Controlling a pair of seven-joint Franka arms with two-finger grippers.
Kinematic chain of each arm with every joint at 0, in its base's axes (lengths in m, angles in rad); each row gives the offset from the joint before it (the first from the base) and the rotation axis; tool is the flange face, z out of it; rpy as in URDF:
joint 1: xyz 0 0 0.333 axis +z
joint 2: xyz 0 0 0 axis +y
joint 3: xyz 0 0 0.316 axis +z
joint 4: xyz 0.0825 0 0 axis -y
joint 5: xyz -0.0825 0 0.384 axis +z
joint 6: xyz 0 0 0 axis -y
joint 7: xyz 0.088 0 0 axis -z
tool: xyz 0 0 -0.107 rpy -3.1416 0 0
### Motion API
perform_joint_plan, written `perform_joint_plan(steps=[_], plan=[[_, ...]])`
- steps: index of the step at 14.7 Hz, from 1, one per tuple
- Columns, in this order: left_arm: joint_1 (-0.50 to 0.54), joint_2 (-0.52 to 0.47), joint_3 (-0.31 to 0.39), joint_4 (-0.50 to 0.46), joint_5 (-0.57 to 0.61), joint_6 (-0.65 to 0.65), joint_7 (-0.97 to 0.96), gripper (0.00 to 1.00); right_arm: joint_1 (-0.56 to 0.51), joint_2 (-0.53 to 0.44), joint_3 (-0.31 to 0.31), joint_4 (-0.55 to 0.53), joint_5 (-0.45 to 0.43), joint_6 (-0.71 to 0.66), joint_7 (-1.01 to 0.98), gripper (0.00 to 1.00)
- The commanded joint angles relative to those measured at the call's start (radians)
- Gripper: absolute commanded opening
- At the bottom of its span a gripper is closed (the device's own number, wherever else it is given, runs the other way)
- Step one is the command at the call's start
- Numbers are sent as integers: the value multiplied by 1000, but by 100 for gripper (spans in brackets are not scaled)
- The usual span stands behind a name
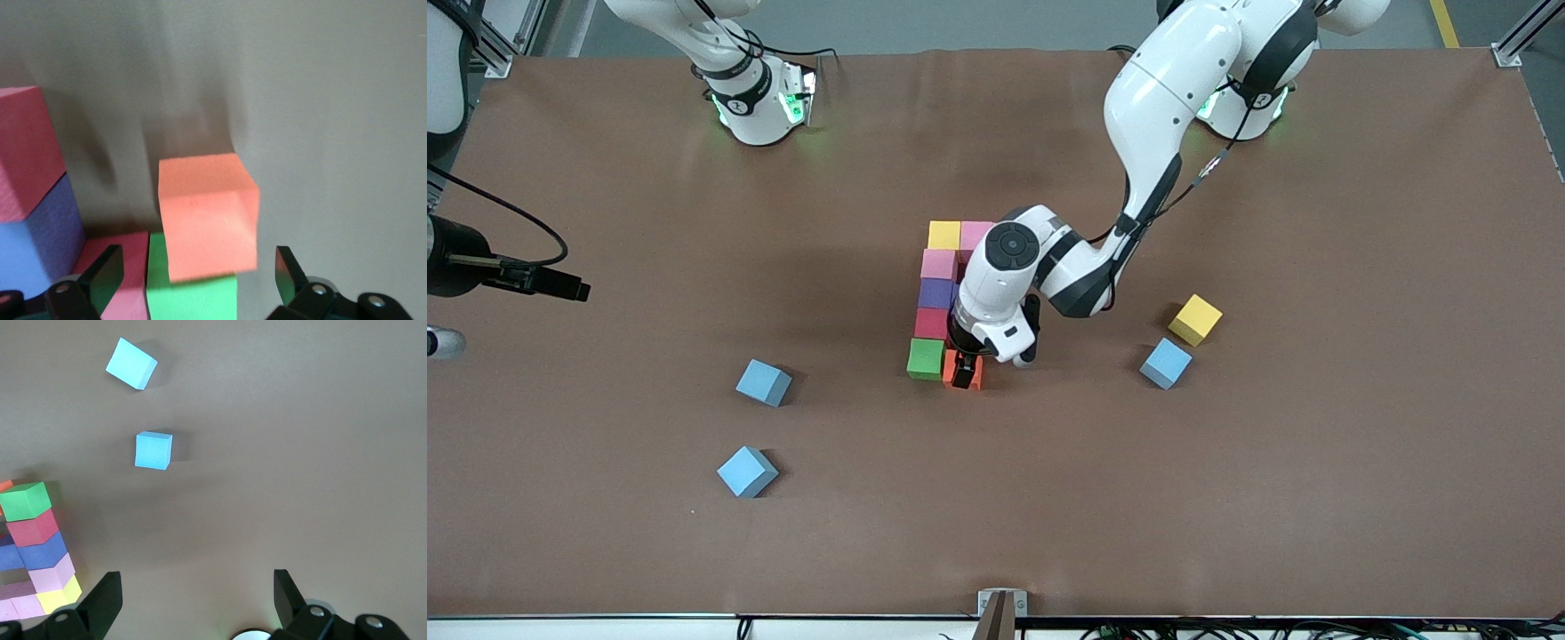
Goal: Arrange 11 blocks into digit 3
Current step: 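Release the orange cube and move the left gripper to blue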
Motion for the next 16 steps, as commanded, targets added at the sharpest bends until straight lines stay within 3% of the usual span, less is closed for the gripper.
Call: perform_joint_plan(steps=[1, 7, 13, 16], plan=[[-10, -65, 18, -29, -2, -106, -1, 100, -67, -14, 41, -14, 15, 8, -6, 100], [93, -221, 29, -133, 42, -222, -4, 100, -67, -22, 50, -17, 3, 34, -10, 100], [262, -399, 26, -437, 91, -175, 15, 100, -79, -86, 66, -71, -33, 32, -68, 100], [288, -430, 23, -537, 153, -134, 217, 100, -88, -112, 64, -89, -45, 37, -95, 100]])
